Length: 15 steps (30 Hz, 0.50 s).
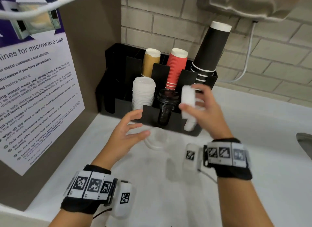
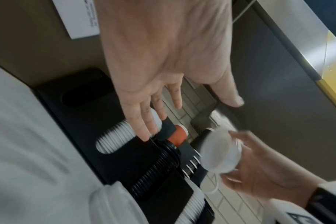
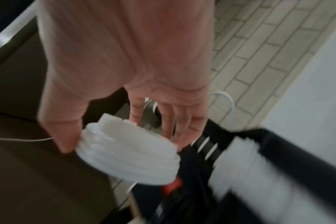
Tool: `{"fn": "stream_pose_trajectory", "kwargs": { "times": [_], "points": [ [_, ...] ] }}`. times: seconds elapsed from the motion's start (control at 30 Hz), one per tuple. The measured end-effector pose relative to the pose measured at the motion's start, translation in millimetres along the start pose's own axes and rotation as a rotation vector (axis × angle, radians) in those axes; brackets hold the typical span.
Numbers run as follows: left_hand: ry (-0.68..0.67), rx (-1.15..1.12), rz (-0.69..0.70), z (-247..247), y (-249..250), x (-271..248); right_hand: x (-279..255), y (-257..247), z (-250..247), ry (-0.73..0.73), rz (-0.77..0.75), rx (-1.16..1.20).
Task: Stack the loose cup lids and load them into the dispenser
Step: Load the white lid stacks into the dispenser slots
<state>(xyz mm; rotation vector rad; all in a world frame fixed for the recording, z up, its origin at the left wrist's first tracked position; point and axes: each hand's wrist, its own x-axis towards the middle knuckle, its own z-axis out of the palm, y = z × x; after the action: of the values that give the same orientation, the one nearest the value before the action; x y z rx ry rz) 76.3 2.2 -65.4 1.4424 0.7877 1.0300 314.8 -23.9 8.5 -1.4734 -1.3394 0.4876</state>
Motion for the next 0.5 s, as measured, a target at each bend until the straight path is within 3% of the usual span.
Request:
{"fn": "stream_pose_trajectory", "kwargs": {
  "times": [0.1, 0.3, 0.5],
  "points": [
    [0.099, 0.018, -0.014, -9, -2, 0, 37, 12, -33, 0.088, 0.010, -0.206],
    [0.123, 0.091, -0.023, -13, -3, 4, 76, 36, -45, -0.131, 0.093, -0.531],
    [0.129, 0.102, -0.037, -12, -3, 7, 82, 40, -34, -0.241, 0.125, -0.694]
  ]
}}
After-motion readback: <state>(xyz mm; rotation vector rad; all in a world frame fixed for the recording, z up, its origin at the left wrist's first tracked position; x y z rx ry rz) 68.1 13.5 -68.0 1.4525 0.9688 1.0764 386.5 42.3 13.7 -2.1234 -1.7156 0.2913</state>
